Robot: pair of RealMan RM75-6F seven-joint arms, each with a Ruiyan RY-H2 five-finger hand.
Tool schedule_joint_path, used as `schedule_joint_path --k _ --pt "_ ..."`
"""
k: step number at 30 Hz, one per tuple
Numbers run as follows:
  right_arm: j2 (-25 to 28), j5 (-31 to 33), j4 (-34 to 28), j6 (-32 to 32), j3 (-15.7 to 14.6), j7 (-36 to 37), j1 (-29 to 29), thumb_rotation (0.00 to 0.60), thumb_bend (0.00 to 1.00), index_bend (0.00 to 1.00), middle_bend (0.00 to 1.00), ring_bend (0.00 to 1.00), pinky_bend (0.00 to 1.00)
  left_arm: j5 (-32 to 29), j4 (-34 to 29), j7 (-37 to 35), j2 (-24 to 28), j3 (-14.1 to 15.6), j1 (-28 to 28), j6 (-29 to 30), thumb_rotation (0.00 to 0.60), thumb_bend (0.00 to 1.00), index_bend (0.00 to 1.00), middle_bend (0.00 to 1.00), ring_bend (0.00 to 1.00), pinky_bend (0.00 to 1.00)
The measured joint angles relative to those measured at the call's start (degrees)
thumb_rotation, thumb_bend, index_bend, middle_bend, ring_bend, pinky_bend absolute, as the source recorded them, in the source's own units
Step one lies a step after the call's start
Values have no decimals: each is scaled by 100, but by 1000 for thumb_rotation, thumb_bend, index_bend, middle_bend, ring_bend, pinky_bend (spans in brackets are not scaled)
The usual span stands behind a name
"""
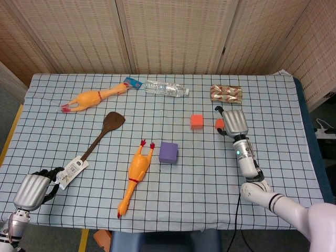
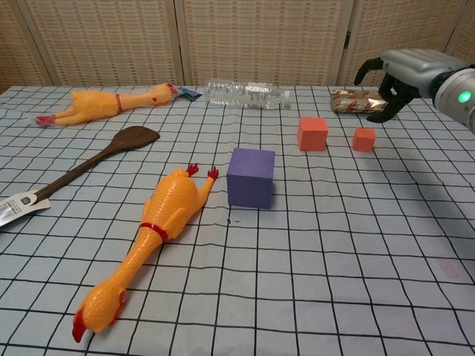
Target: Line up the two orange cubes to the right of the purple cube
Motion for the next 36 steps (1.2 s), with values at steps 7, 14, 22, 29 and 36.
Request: schedule_joint_path --k 7,14,22,29,36 --pt "-590 377 1058 -787 83 310 556 600 114 233 874 940 949 -87 33 -17 -18 8 -32 -153 600 433 278 520 459 634" --pt "-1082 465 2015 -1335 160 914 1048 600 114 293 895 958 961 -171 68 -35 -32 1 -49 -237 600 434 278 522 459 634" --pt "-1476 302 2811 -1711 157 1619 1409 600 114 373 904 965 970 -140 67 -50 -33 20 -59 -246 600 434 278 524 459 634" --pt "-1775 87 3407 -1925 107 2168 1642 600 114 409 904 966 971 -139 75 -67 -33 41 -75 -302 600 434 280 525 459 634" --pt "-1954 -168 3682 -1981 -14 2582 1727 600 114 440 906 970 974 -152 89 -90 -36 48 -88 -334 600 434 280 525 459 634"
